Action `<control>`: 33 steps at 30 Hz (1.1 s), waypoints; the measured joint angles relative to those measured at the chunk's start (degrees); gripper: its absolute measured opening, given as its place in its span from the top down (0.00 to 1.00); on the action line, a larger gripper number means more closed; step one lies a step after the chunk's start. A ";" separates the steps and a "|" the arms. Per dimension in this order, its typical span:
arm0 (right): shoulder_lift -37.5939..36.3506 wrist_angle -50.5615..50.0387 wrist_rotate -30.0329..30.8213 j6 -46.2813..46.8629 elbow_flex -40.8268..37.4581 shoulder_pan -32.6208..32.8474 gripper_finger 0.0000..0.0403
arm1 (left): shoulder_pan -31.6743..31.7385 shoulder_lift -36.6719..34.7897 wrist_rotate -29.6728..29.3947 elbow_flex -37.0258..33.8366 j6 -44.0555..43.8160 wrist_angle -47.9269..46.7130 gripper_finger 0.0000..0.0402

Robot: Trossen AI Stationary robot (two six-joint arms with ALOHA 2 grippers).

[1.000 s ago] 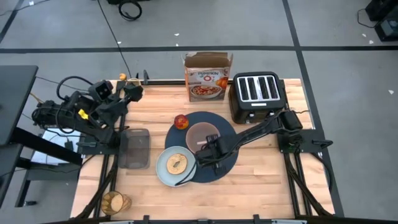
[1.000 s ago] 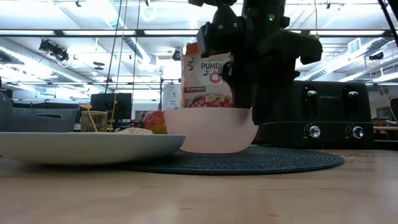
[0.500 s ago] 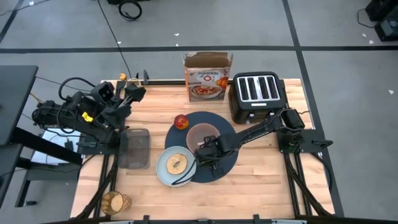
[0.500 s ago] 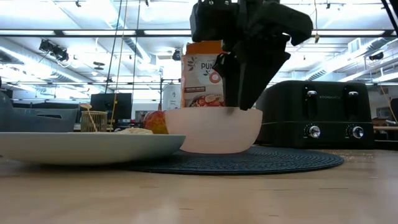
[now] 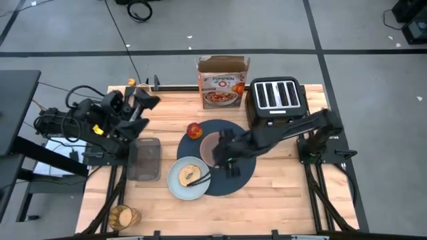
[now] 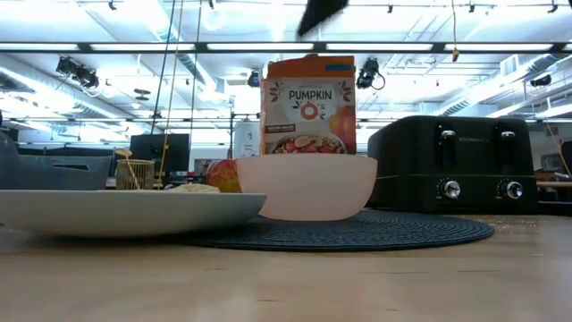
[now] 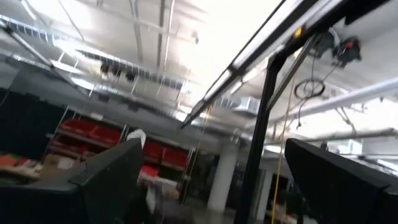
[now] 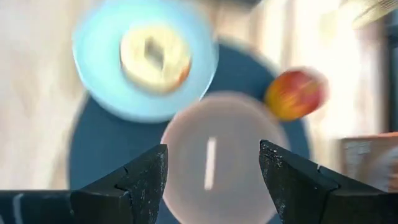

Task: Arrange a breakfast setting
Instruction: Put the brown cup with rice on the dark blue tablemat to the to right of the orange bowl

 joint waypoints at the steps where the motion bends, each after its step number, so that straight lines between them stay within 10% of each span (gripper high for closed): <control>1: -2.11 0.02 1.02 1.30 0.80 0.10 0.36 | -0.02 0.36 -0.01 -0.02 -0.14 0.79 0.01; 8: -15.29 -0.06 9.29 10.90 2.01 0.58 0.36 | -0.56 3.01 2.28 5.97 4.45 -0.23 0.01; 17: -24.51 -1.22 11.18 14.38 1.99 1.46 0.36 | -14.40 19.75 -28.09 39.24 -5.34 -67.06 0.01; 24: -26.62 -7.65 10.42 15.20 1.92 3.81 0.36 | -27.48 33.93 -25.02 57.67 -43.53 -110.00 0.01; 33: -25.99 -9.07 6.49 5.92 1.90 2.44 0.36 | -30.63 41.69 -13.68 59.00 -59.11 -93.30 0.01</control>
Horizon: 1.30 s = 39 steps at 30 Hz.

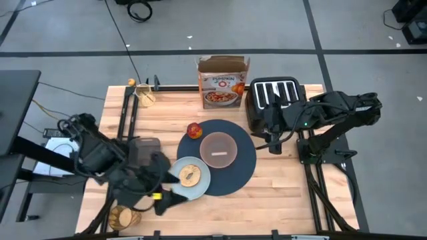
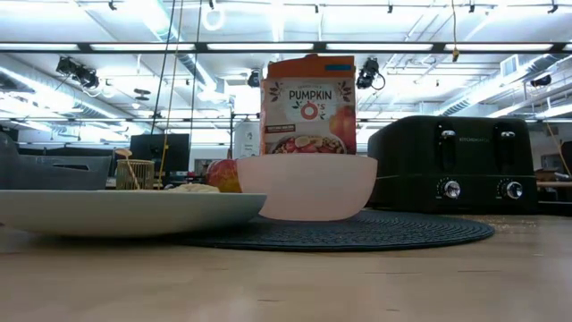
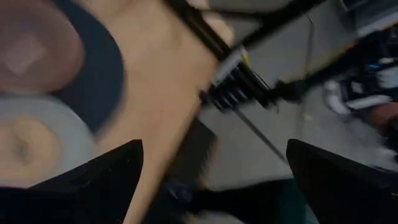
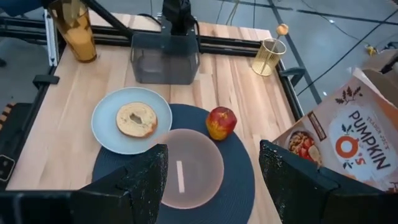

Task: Arrange a breakfast setting
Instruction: Put the brown cup with rice on the dark blue tablemat to the to right of the orange bowl

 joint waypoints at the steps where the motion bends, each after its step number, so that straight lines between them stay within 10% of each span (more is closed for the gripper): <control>1: -0.01 0.01 -0.51 -0.09 0.00 -0.29 0.36 | 0.30 0.41 4.44 -0.01 -3.96 0.00 0.01; 11: -0.09 -0.02 -1.42 -1.92 0.00 -0.93 0.36 | -7.54 4.34 35.32 -0.09 -39.30 -23.47 0.01; 18: -0.09 0.02 -1.34 -0.82 0.00 -0.95 0.36 | -13.95 8.69 41.02 -0.05 -48.92 -23.59 0.01; 28: -0.07 1.77 -1.16 -1.59 0.00 -3.04 0.36 | -15.41 17.92 34.06 -0.22 -37.46 -30.62 0.02; 39: -0.07 3.44 -3.15 -0.99 0.00 -4.06 0.36 | -19.35 15.53 38.03 -18.39 -39.71 -14.83 0.16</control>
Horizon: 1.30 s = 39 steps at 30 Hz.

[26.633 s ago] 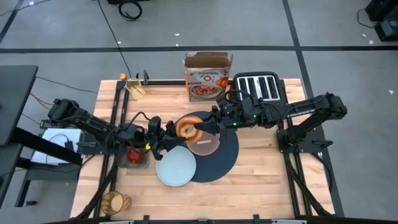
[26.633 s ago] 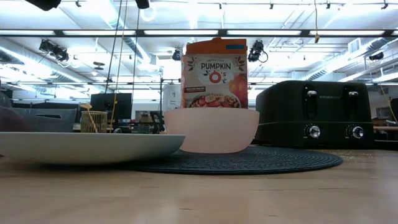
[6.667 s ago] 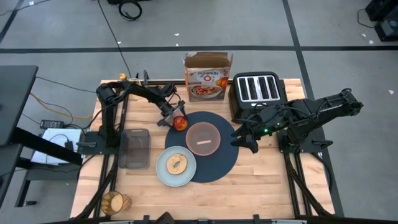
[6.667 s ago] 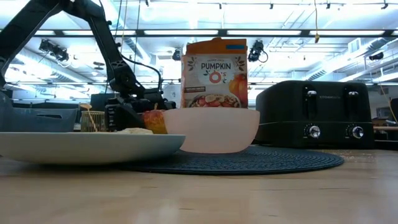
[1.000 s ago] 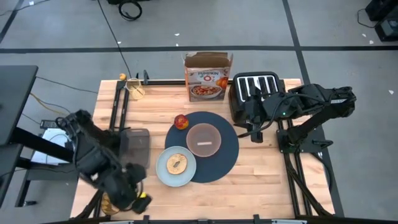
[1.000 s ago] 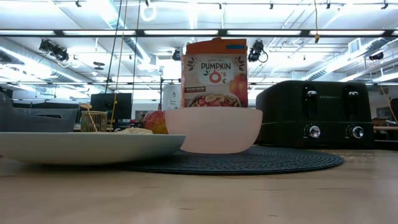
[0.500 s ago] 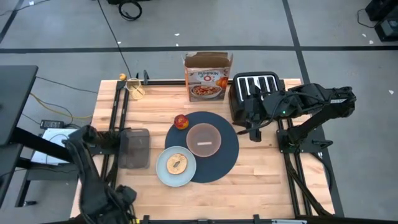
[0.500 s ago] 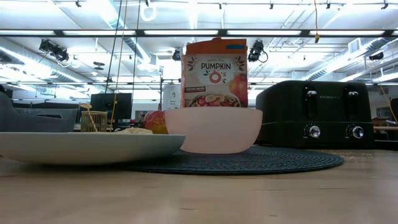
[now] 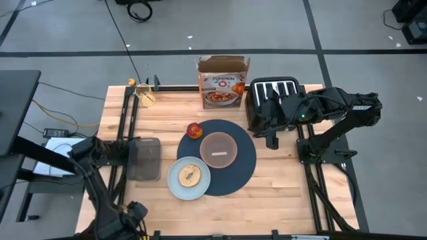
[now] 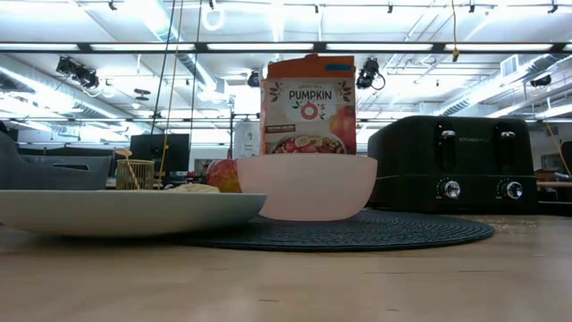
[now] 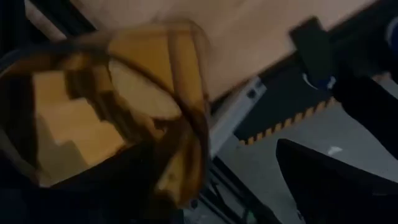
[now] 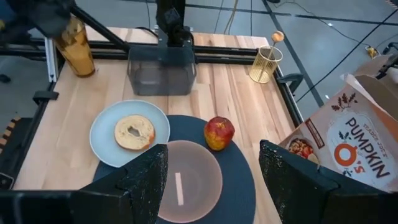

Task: Arrange a breakfast setting
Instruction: Put the brown cup with rice on the dark blue tablemat to the to right of the orange bowl

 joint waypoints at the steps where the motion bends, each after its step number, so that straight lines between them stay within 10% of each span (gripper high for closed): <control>1: 0.00 0.26 0.02 0.24 0.00 0.00 0.36 | 0.02 -0.01 0.02 -1.24 -0.03 1.03 0.17; 7: 0.00 0.45 -1.30 0.86 0.00 0.02 0.36 | 1.21 -0.20 0.15 -3.16 3.23 2.17 0.36; 17: 0.00 0.45 -6.28 2.29 0.00 0.34 0.36 | 2.87 -0.24 2.69 -3.11 15.51 -1.07 0.94; 25: -0.02 5.21 -7.19 -0.30 -4.96 3.12 0.35 | 6.14 -3.40 6.40 2.29 22.47 -7.70 0.97; 39: 0.04 47.07 -10.44 -1.35 -32.34 4.55 0.08 | 28.56 -6.27 -2.33 12.13 51.17 -16.13 0.97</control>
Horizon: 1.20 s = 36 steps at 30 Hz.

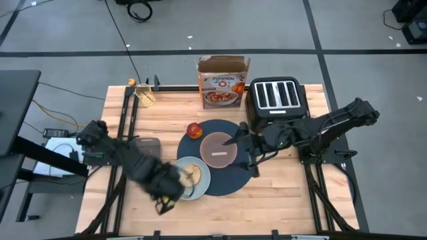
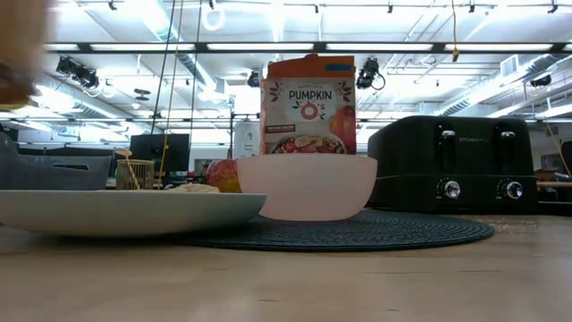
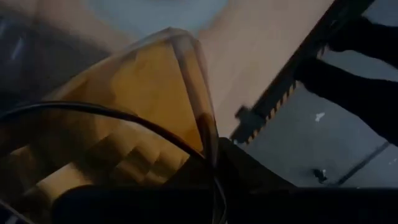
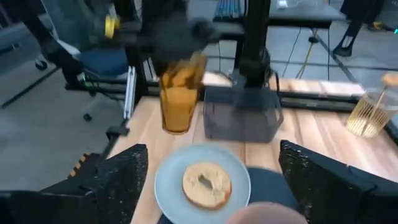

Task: Arrange a breakfast setting
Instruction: Put the brown cup with rice on the dark blue tablemat to the to right of the orange bowl

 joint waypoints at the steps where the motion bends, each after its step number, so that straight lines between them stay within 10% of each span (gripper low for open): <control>1: 0.01 0.94 0.01 0.14 -1.62 0.00 0.07 | 1.90 -0.03 -0.27 0.01 1.93 -0.12 0.97; 14: 12.83 20.21 2.95 4.96 -7.53 -1.75 0.04 | 20.96 0.04 -8.87 0.11 15.13 0.16 0.97; 21: 24.38 24.54 11.43 1.85 0.55 -4.74 0.04 | 23.81 0.08 -9.04 0.66 14.51 0.59 0.97; 36: 33.64 30.68 10.19 -6.94 7.71 -9.26 0.02 | 25.34 -0.64 -8.56 9.46 10.38 0.19 0.97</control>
